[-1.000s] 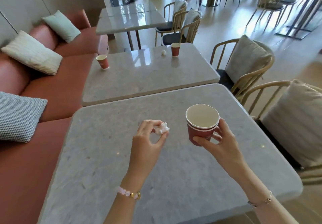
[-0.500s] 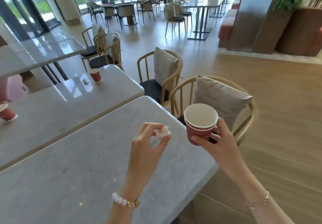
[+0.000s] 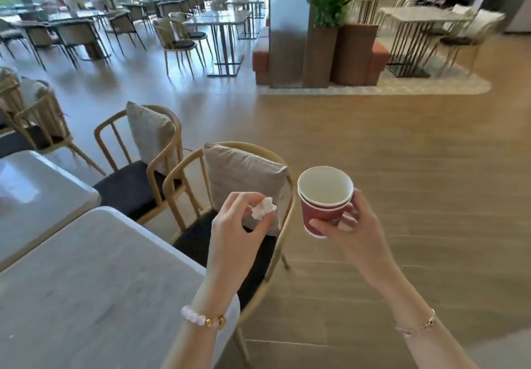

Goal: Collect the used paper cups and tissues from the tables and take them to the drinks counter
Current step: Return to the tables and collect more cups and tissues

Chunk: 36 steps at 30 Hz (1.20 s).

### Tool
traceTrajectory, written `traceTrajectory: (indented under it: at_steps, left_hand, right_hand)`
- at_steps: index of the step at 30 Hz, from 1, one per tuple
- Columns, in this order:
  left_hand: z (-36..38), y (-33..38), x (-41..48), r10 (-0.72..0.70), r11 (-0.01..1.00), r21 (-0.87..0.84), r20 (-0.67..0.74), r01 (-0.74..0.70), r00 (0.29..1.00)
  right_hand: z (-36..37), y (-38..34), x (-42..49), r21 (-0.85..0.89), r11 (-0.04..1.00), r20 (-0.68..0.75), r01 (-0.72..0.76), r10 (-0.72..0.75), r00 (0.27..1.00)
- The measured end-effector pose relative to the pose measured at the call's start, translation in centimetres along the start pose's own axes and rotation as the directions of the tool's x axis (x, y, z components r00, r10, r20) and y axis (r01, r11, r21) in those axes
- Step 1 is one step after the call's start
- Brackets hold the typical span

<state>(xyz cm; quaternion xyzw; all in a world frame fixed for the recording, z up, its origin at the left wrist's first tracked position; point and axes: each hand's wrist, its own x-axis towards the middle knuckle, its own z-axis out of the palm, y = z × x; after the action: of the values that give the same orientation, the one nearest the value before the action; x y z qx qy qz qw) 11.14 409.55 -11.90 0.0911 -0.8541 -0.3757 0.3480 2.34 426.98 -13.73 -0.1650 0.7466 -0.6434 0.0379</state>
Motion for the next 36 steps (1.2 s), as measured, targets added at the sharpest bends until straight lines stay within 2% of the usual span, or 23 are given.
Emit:
traceTrajectory:
  at_steps: [11, 19, 30, 36]
  left_hand:
    - [14.6, 1.2, 10.6, 0.112, 0.978, -0.189, 0.124, -0.087, 0.986]
    - [25.3, -1.2, 23.2, 0.145, 0.964, -0.248, 0.183, -0.097, 0.972]
    - [35.6, -4.9, 39.6, 0.112, 0.971, -0.228, 0.181, -0.069, 0.977]
    - [37.7, -8.3, 46.3, 0.019, 0.989, -0.148, 0.076, -0.008, 0.997]
  right_hand:
    - [-10.3, 3.8, 9.0, -0.034, 0.999, -0.25, -0.035, 0.026, 0.968]
    - [-13.6, 6.8, 23.7, -0.045, 0.997, -0.311, -0.061, 0.044, 0.949]
    - [-15.7, 9.4, 44.3, -0.018, 0.999, -0.279, -0.05, 0.043, 0.959]
    - [-13.8, 10.6, 55.2, 0.008, 0.999, -0.121, -0.039, 0.039, 0.992]
